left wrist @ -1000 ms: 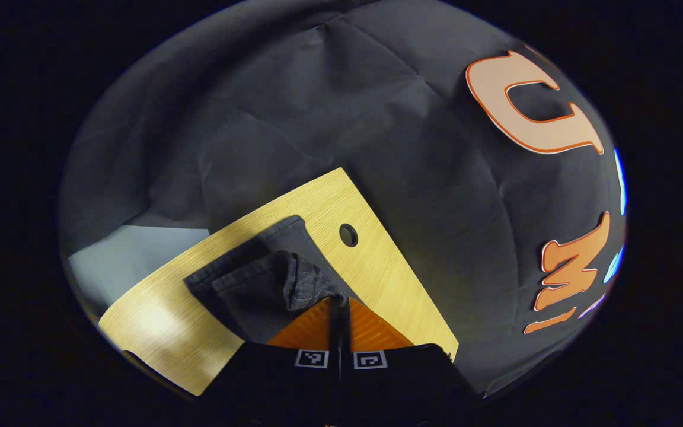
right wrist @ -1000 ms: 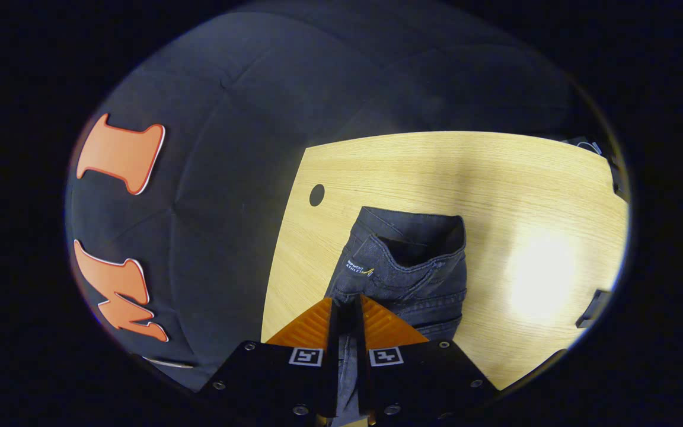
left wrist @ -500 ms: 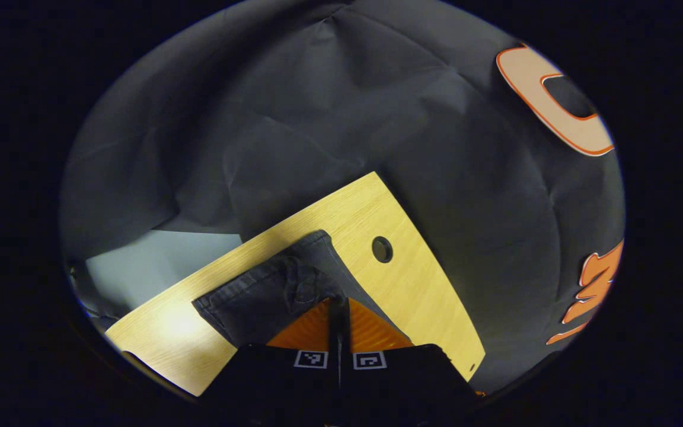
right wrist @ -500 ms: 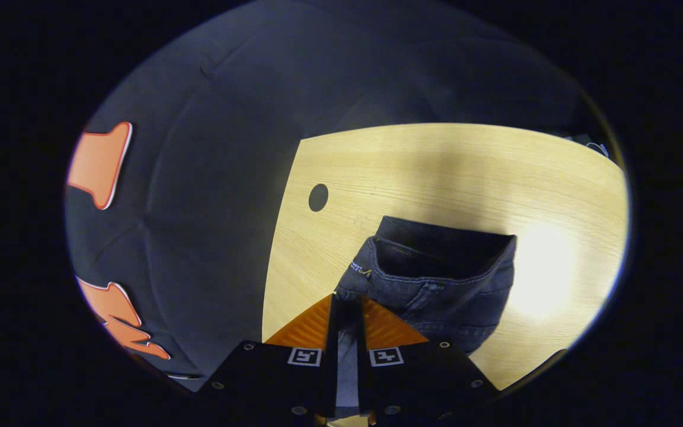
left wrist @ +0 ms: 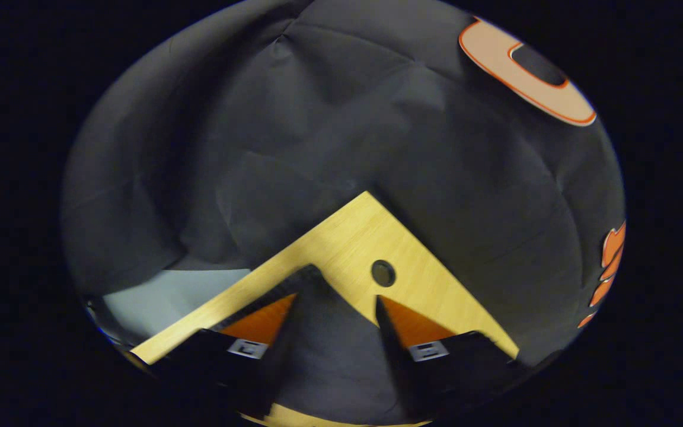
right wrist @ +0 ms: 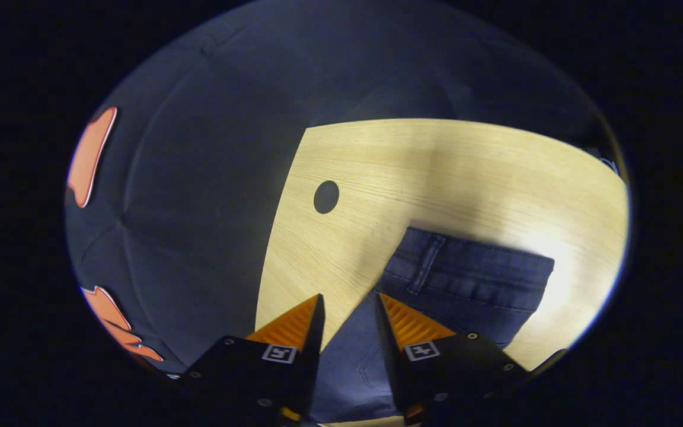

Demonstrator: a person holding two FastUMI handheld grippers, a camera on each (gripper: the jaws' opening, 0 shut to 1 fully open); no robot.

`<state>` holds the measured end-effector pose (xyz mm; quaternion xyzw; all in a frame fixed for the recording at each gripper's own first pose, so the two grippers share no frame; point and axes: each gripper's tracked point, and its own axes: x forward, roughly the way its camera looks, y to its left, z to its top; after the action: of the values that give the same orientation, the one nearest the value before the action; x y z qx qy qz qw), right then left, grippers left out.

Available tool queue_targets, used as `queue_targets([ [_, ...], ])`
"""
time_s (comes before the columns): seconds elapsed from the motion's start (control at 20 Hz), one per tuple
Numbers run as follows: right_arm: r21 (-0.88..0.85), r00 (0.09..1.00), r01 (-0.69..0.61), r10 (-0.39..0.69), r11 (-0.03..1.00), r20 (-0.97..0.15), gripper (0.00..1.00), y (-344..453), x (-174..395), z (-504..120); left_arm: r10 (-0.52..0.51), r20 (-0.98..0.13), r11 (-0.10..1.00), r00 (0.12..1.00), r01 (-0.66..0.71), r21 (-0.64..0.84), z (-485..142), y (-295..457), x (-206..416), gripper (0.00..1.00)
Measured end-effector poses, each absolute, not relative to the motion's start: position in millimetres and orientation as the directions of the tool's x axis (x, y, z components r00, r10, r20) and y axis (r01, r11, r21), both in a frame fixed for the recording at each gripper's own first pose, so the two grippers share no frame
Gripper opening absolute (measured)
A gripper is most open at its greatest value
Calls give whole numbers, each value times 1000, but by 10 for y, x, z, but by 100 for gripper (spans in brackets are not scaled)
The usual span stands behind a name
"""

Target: Grasp the waist and the cuffs of the jeans and fold them to make the two legs overlap; first hold the waist and fold one-third of the jeans toward the cuffs, then hold the cuffs and fold the remaining one-third in the same direction to finish folding.

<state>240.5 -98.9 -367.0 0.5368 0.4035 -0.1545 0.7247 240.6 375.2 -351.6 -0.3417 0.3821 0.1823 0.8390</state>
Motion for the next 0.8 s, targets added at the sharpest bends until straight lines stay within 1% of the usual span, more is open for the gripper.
queue_targets([
  [0.05,638,618,651,200,412,-760,65,-1014,2321,-3674,50,-779,710,625,-571,-412,-3529,3752,2397,79],
  [0.1,606,598,652,182,456,-780,71,-1068,2193,-3697,58,-796,725,602,-574,-382,-3529,3774,2286,96],
  [0.15,560,569,656,156,505,-808,85,-1143,2033,-3753,52,-821,744,569,-570,-348,-3534,3760,2182,96],
  [0.2,510,536,662,128,550,-834,83,-1224,1871,-3805,48,-826,763,561,-555,-333,-3543,3711,2130,96],
  [0.25,468,512,663,102,584,-853,99,-1278,1754,-3838,45,-828,780,559,-537,-321,-3513,3676,2099,97],
  [0.35,400,464,670,68,625,-883,99,-1352,1554,-3905,33,-833,827,553,-483,-288,-3514,3594,2091,97],
  [0.55,351,379,699,93,623,-921,99,-1280,1295,-4175,51,-844,944,534,-302,-134,-3665,3622,1972,97],
  [0.65,337,363,716,86,612,-928,99,-1286,1241,-4271,40,-837,965,545,-240,-111,-3682,3601,1945,96],
  [0.8,332,353,721,91,608,-931,99,-1269,1243,-4365,46,-835,980,548,-186,-68,-3695,3611,1920,96],
])
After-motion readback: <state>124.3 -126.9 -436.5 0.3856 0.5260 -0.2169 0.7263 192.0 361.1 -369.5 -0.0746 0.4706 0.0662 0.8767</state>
